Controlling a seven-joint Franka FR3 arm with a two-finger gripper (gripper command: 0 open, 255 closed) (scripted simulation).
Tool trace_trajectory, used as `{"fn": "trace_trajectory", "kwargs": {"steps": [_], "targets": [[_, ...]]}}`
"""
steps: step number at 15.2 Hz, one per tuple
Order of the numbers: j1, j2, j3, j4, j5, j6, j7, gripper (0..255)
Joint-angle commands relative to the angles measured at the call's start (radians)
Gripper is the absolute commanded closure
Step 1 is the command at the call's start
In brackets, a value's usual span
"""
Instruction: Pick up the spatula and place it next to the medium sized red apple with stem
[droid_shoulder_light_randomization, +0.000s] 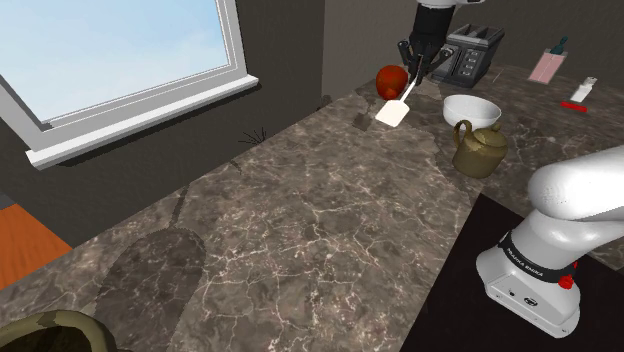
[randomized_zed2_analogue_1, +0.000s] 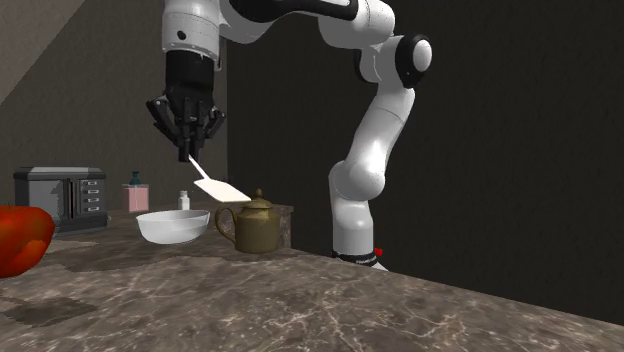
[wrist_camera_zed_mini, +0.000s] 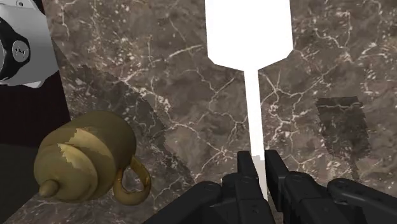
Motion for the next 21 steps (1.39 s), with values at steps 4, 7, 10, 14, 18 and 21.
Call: {"fn": "trace_trajectory", "kwargs": {"steps": [4,7,10,14,18,21], "targets": [[-0.063,0.115,-0.049,0.081,-0.065,0.025,-0.077,255],[-0.095,0.189,-0.072,0.139,-0.101,0.036,-0.115,255],[-0.124,0.269,-0.093,0.208,-0.136,0.042,-0.150,255],[-0.157,0.382,-0.118,0.318,-0.180,0.039,-0.191,255],[-0.183,0.504,-0.140,0.451,-0.222,0.023,-0.228,255],[-0.196,0.602,-0.156,0.568,-0.253,0.001,-0.254,255]]}}
